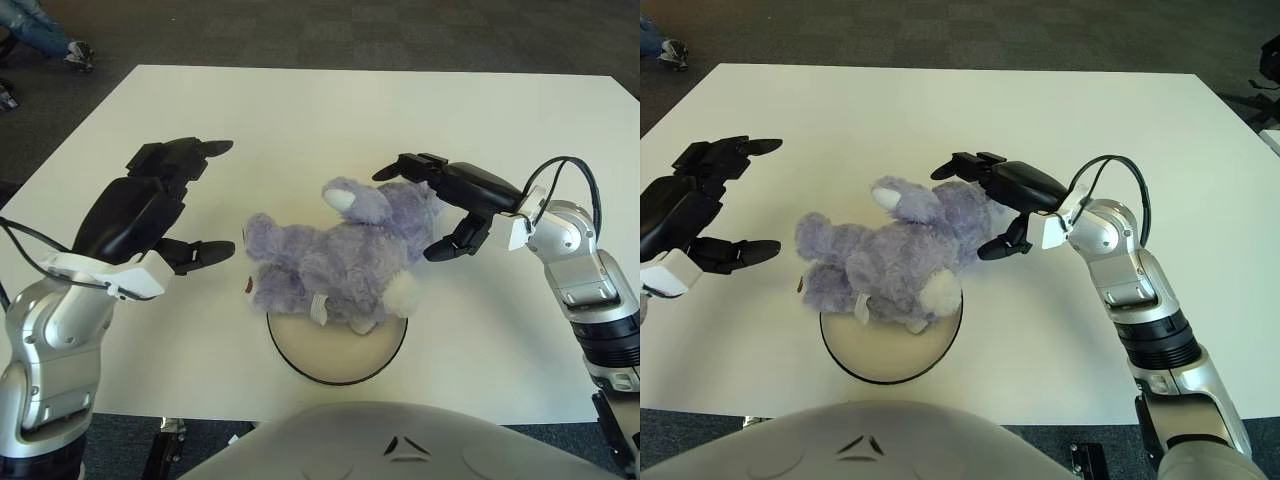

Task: Put the doll into the plate.

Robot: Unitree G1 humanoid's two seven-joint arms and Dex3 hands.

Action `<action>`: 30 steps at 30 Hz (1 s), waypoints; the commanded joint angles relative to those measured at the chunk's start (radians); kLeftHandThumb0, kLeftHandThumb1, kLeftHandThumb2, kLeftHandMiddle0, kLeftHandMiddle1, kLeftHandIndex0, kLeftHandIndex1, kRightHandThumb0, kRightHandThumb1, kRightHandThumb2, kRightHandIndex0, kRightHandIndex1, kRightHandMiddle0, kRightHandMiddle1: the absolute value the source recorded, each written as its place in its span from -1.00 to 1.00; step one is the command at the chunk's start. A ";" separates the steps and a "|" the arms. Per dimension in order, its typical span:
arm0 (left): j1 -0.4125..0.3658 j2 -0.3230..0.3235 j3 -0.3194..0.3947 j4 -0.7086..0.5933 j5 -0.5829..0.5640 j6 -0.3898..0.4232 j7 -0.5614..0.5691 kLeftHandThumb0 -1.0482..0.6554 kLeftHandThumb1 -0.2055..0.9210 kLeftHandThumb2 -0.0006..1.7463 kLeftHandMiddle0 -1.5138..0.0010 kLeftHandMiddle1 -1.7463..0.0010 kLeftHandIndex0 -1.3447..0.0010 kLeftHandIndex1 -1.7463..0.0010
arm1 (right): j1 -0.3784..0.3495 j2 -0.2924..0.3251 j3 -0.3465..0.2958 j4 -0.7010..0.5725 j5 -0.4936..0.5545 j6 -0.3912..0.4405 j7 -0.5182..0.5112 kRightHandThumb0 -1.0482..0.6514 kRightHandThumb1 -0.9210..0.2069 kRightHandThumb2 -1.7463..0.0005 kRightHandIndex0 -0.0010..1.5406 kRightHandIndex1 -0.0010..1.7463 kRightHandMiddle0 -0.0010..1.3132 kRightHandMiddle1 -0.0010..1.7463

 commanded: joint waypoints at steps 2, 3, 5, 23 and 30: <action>-0.009 -0.009 0.011 0.008 -0.024 -0.018 0.020 -0.93 0.72 -0.36 0.98 0.52 1.00 0.31 | -0.013 -0.018 -0.029 -0.009 -0.007 0.004 -0.010 -0.40 0.21 -0.20 -0.96 -0.36 -1.00 -0.18; -0.010 -0.013 0.011 0.010 -0.031 -0.023 0.025 -0.94 0.73 -0.37 0.97 0.51 1.00 0.30 | -0.013 -0.018 -0.036 -0.010 -0.004 0.003 -0.012 -0.41 0.19 -0.19 -0.96 -0.36 -1.00 -0.18; -0.011 -0.022 0.010 0.013 -0.044 -0.032 0.033 -0.95 0.75 -0.38 0.97 0.51 1.00 0.29 | -0.008 -0.022 -0.054 -0.014 0.004 0.001 -0.015 -0.41 0.19 -0.19 -0.96 -0.36 -1.00 -0.18; -0.065 -0.012 -0.020 0.111 0.069 -0.167 0.126 -0.94 0.90 -0.47 0.87 0.35 1.00 0.19 | -0.035 -0.057 -0.142 -0.010 -0.021 0.024 -0.037 -0.31 0.40 -0.27 -0.98 -0.37 -1.00 -0.06; -0.119 -0.056 -0.049 0.142 0.106 -0.104 0.154 -0.92 0.87 -0.49 0.84 0.30 1.00 0.23 | -0.050 -0.055 -0.152 -0.004 -0.057 0.057 -0.073 -0.24 0.44 -0.30 -1.00 -0.38 -1.00 0.02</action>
